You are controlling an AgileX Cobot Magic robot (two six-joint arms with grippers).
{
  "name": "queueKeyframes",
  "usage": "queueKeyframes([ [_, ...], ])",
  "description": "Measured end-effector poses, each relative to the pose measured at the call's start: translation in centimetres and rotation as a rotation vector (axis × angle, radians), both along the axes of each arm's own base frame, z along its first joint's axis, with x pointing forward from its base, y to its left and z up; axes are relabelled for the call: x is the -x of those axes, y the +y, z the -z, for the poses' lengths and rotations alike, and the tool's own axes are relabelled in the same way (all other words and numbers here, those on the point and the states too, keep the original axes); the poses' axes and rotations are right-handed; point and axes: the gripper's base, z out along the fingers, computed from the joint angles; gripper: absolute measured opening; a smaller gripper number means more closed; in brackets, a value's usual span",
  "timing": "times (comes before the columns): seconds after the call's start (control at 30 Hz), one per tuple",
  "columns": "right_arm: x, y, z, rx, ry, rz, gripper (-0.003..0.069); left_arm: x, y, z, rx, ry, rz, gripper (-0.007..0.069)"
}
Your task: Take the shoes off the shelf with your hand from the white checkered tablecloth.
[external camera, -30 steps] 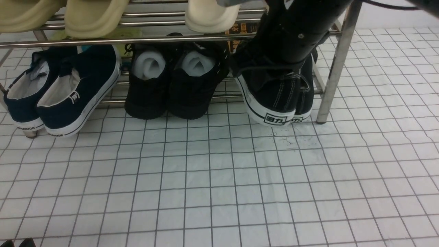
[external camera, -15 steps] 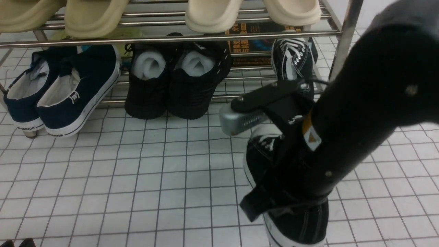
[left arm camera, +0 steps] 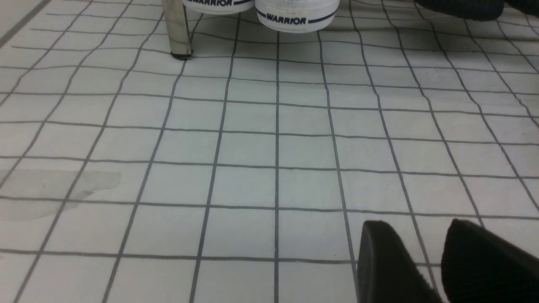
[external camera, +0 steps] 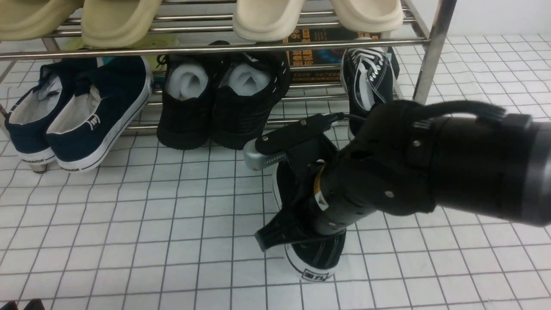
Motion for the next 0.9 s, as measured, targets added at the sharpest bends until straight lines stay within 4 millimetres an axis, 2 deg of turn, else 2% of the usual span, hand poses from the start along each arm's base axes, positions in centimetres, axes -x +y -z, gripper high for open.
queueKeyframes([
  [0.03, -0.1, 0.1, 0.2, -0.001, 0.001, 0.001, 0.0195, 0.0, 0.0, 0.0, 0.000, 0.000, 0.000, 0.0239],
  [0.07, -0.2, 0.3, 0.6, -0.001, 0.002, 0.000, 0.0244, 0.0, 0.0, 0.0, 0.000, 0.000, 0.000, 0.0239],
  [0.1, -0.3, 0.4, 0.8, -0.001, 0.005, 0.002, 0.0332, 0.0, 0.0, 0.0, 0.000, 0.000, 0.000, 0.0239],
  [0.13, -0.3, 0.5, 0.6, -0.004, 0.004, 0.003, 0.0366, 0.0, 0.0, 0.0, 0.000, 0.000, 0.000, 0.0239],
  [0.2, -0.5, 0.5, -0.5, -0.006, -0.002, 0.009, 0.0428, 0.0, 0.0, 0.0, 0.000, 0.000, 0.000, 0.0239],
  [0.23, -0.8, 0.4, -1.8, -0.009, -0.015, 0.011, 0.0442, 0.0, 0.0, 0.0, 0.000, 0.000, 0.000, 0.0239],
  [0.27, -0.8, 0.4, -2.1, -0.009, -0.018, 0.010, 0.0442, 0.0, 0.0, 0.0, 0.000, 0.000, 0.000, 0.0239],
  [0.33, -1.9, -0.6, -5.3, 0.007, -0.063, 0.011, 0.0393, 0.0, 0.0, 0.0, 0.000, 0.000, 0.000, 0.0239],
  [0.37, -2.3, -1.1, -6.1, 0.019, -0.073, 0.014, 0.0365, 0.0, 0.0, 0.0, 0.000, 0.000, 0.000, 0.0239],
  [0.43, -4.7, -3.1, -8.7, 0.011, -0.122, 0.075, 0.0209, 0.0, 0.0, 0.0, 0.000, 0.000, 0.000, 0.0239],
  [0.47, -4.9, -3.3, -8.9, 0.010, -0.127, 0.082, 0.0209, 0.0, 0.0, 0.0, 0.000, 0.000, 0.000, 0.0239],
  [0.5, -6.8, -4.9, -9.7, 0.000, -0.153, 0.147, 0.0084, 0.0, 0.0, 0.0, 0.000, 0.000, 0.000, 0.0239],
  [0.53, -6.8, -4.9, -9.8, -0.001, -0.157, 0.147, 0.0072, 0.0, 0.0, 0.0, 0.000, 0.000, 0.000, 0.0239],
  [0.57, -8.4, -6.2, -10.0, -0.002, -0.175, 0.197, 0.0006, 0.0, 0.0, 0.0, 0.000, 0.000, 0.000, 0.0239],
  [0.67, -10.2, -7.7, -9.3, 0.007, -0.176, 0.249, -0.0005, 0.0, 0.0, 0.0, 0.000, 0.000, 0.000, 0.0239],
  [0.77, -12.4, -8.9, -7.2, 0.030, -0.154, 0.297, 0.0065, 0.0, 0.0, 0.0, 0.000, 0.001, 0.000, 0.0239],
  [0.9, -14.1, -9.3, -5.4, 0.049, -0.155, 0.311, 0.0255, 0.0, 0.0, 0.0, 0.000, 0.001, 0.000, 0.0239],
])
